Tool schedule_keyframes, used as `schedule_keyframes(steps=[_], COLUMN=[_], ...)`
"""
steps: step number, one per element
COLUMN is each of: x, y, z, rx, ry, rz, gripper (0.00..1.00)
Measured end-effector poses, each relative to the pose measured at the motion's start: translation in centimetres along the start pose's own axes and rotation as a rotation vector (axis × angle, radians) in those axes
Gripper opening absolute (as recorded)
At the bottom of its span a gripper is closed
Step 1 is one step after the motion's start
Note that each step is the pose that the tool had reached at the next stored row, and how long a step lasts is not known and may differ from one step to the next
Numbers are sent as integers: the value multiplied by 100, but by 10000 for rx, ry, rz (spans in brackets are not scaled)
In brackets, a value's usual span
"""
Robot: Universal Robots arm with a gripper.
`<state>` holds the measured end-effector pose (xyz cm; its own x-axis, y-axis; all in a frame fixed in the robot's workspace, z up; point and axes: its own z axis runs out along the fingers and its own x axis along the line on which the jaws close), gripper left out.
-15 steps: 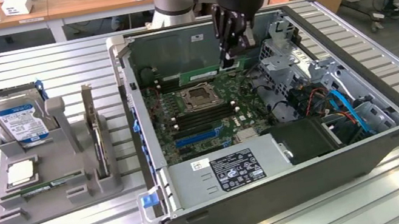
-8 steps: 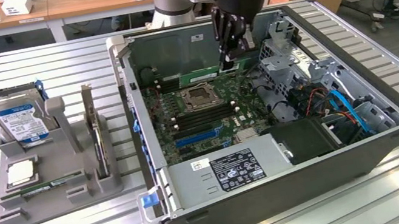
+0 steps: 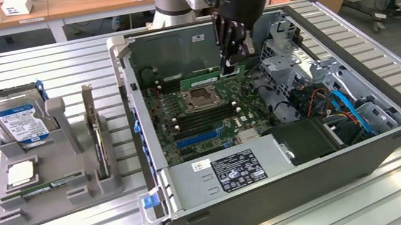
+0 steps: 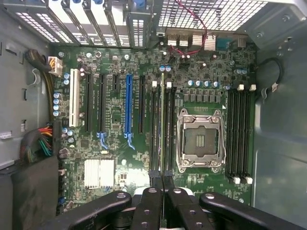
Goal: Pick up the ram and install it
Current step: 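Insert the ram into the slot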
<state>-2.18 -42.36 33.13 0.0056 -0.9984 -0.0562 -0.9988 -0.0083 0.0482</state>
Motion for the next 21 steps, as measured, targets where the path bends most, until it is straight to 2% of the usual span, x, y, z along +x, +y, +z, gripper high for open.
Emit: schedule_keyframes(steps=[12,21], x=[3,10], y=[-3,-9], z=[92,211], rx=[0,0], ry=[0,0], rz=[0,0], gripper=[11,11])
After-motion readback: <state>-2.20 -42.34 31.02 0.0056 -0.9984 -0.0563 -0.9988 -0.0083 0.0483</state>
